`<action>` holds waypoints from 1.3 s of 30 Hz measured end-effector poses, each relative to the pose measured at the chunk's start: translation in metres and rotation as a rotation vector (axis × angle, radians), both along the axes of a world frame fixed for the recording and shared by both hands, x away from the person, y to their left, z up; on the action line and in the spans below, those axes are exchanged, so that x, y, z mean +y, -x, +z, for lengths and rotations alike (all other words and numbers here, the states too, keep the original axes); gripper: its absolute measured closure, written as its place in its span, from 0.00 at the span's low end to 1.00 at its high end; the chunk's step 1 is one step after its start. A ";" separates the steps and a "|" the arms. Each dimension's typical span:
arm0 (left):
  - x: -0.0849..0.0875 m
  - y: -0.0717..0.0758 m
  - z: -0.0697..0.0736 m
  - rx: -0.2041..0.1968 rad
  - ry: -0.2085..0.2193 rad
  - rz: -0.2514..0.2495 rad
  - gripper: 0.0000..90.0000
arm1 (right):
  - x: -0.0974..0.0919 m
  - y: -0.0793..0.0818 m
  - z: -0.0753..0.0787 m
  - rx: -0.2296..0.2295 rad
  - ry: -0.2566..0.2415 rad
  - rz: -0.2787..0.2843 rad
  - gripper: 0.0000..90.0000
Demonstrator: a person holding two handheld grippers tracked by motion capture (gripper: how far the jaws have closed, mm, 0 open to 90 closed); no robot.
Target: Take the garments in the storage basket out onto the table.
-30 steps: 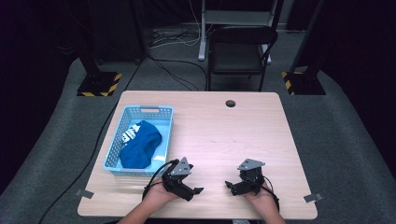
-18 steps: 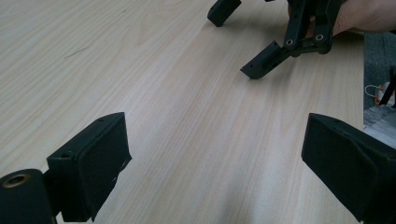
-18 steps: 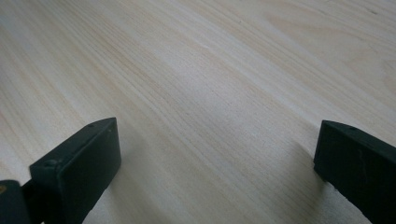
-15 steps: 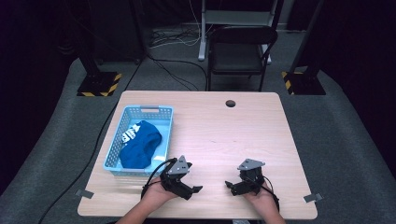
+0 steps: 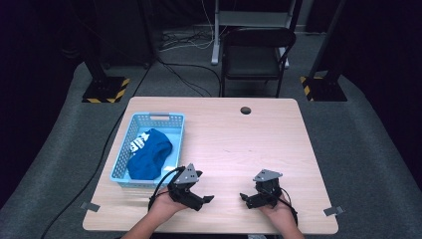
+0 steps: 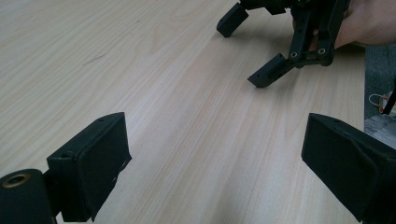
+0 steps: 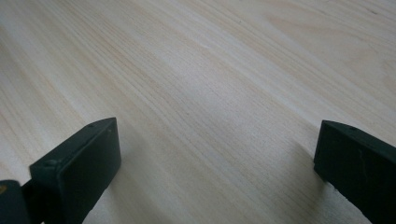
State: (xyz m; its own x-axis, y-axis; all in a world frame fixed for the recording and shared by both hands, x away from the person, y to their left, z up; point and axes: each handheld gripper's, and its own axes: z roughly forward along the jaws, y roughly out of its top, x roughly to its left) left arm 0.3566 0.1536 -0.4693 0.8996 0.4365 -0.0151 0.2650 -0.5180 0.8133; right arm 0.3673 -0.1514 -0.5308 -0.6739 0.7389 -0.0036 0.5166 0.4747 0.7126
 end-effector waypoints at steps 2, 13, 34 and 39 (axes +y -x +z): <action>0.003 -0.001 0.002 -0.003 0.008 0.013 0.08 | 0.000 0.000 0.000 0.000 0.000 0.000 0.00; 0.017 -0.007 0.011 -0.009 0.030 0.067 0.12 | 0.000 0.000 0.000 0.000 0.000 0.000 0.00; 0.027 -0.007 0.022 -0.040 0.036 0.110 0.14 | 0.000 0.000 0.000 0.000 0.000 0.000 0.00; 0.033 -0.010 0.022 -0.019 0.065 0.119 0.15 | 0.000 0.000 0.000 0.000 0.000 0.000 0.00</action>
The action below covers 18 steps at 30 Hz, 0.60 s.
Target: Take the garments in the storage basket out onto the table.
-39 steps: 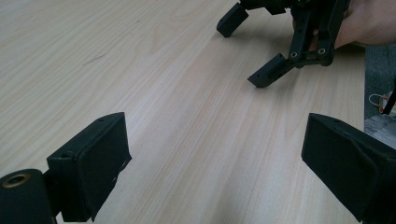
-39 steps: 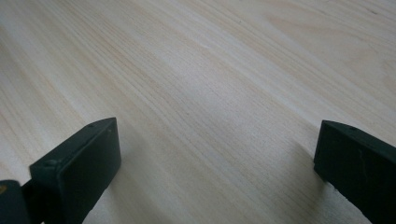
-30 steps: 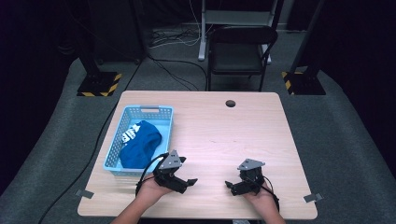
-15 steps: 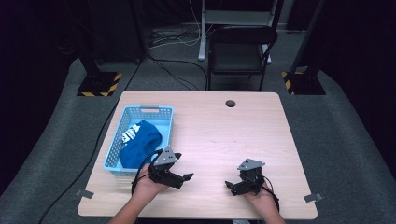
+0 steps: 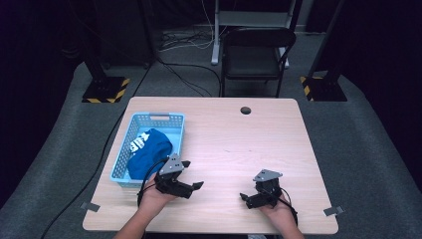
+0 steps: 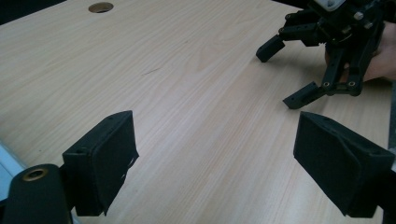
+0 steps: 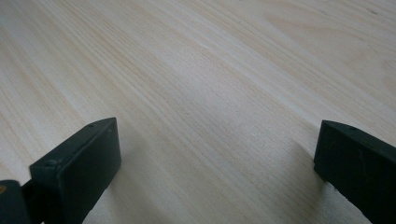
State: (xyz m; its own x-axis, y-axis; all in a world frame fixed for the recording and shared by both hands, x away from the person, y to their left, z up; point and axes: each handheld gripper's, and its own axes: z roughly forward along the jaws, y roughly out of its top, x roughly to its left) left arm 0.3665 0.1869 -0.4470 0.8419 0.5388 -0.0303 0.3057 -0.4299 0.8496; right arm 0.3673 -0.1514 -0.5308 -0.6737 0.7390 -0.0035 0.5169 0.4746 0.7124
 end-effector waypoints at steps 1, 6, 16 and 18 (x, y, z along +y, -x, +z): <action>0.001 0.000 0.000 -0.004 0.002 0.004 0.15 | 0.000 0.000 0.000 0.000 0.000 0.000 0.00; 0.008 -0.003 0.002 -0.013 0.021 0.021 0.15 | 0.000 0.000 0.000 0.000 0.000 0.000 0.00; 0.022 -0.007 0.007 -0.023 0.032 0.059 0.13 | 0.000 0.000 0.000 0.000 0.000 0.000 0.00; 0.025 -0.009 0.008 -0.021 0.032 0.067 0.13 | 0.000 0.000 0.000 0.000 0.000 0.000 0.00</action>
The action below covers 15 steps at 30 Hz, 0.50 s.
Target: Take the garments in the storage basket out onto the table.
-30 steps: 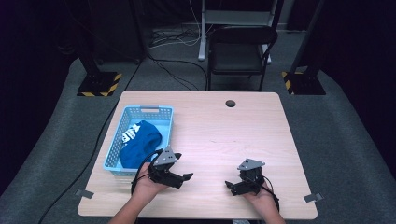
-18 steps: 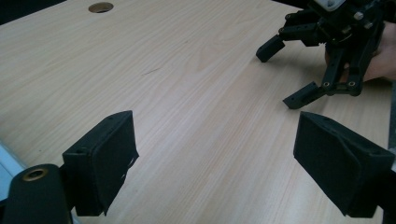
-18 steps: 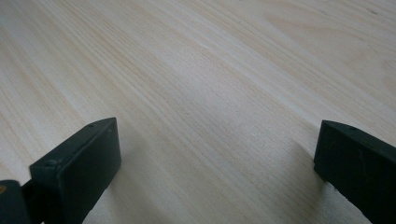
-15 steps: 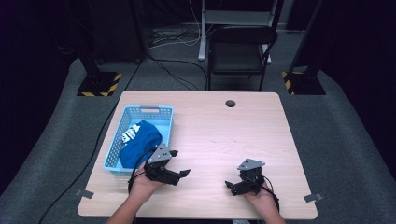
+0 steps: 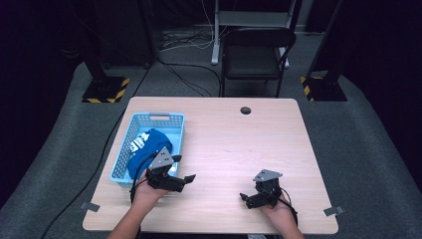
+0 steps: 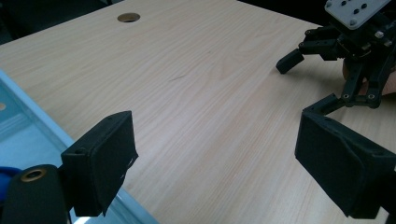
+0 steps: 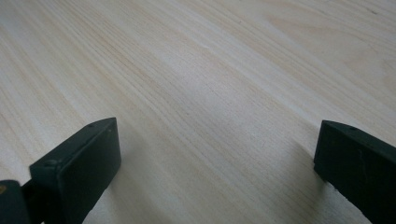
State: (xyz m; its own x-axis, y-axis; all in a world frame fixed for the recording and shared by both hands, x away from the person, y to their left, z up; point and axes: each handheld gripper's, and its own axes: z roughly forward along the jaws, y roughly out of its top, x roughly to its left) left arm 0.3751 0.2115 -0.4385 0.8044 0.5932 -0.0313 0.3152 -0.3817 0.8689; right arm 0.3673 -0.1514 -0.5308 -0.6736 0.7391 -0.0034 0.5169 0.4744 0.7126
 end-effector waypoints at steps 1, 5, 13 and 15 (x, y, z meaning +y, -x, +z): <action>0.001 -0.001 0.001 0.003 -0.002 0.004 0.12 | 0.000 0.000 0.000 0.000 0.000 0.000 0.00; 0.007 -0.003 0.003 0.008 0.000 0.018 0.10 | 0.000 0.000 0.000 0.000 0.000 0.000 0.00; 0.017 -0.009 0.004 0.018 -0.002 0.044 0.05 | 0.000 0.000 0.000 0.000 0.000 0.000 0.00; 0.019 -0.009 0.005 0.020 0.006 0.048 0.05 | 0.000 0.000 0.000 0.000 0.000 0.000 0.00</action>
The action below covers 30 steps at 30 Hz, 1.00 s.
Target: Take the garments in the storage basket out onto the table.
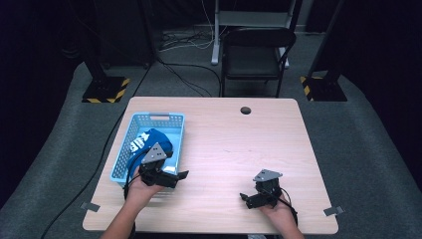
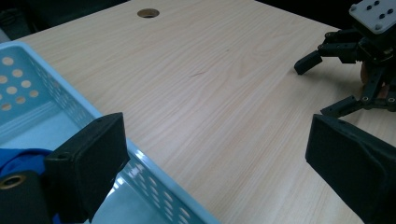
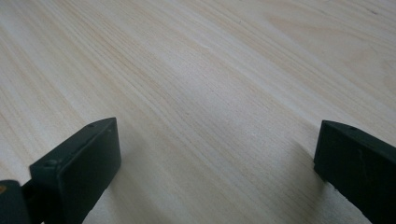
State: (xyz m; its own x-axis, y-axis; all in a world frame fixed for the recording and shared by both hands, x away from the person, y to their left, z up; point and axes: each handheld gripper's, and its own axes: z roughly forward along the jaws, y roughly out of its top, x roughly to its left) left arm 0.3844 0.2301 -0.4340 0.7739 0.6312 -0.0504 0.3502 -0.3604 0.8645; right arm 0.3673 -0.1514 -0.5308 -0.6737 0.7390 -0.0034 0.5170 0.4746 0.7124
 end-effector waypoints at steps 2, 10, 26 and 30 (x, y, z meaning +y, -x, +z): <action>0.003 -0.001 0.000 0.002 0.006 0.003 0.04 | 0.000 0.000 0.000 0.000 0.000 0.000 0.00; 0.014 -0.004 0.002 -0.003 0.014 0.031 0.08 | 0.000 0.000 0.000 0.000 0.000 0.000 0.00; 0.036 -0.009 0.003 0.000 0.031 0.105 0.11 | 0.000 0.000 0.000 0.000 0.000 0.000 0.00; 0.039 -0.010 0.003 0.001 0.032 0.117 0.11 | 0.000 0.000 0.000 0.000 0.000 0.000 0.00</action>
State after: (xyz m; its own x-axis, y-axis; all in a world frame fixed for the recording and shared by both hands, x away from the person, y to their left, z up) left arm 0.3944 0.2695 -0.4310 0.6953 0.7151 -0.0720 0.3887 -0.2898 0.8746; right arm 0.3673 -0.1514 -0.5308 -0.6738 0.7389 -0.0035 0.5168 0.4746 0.7125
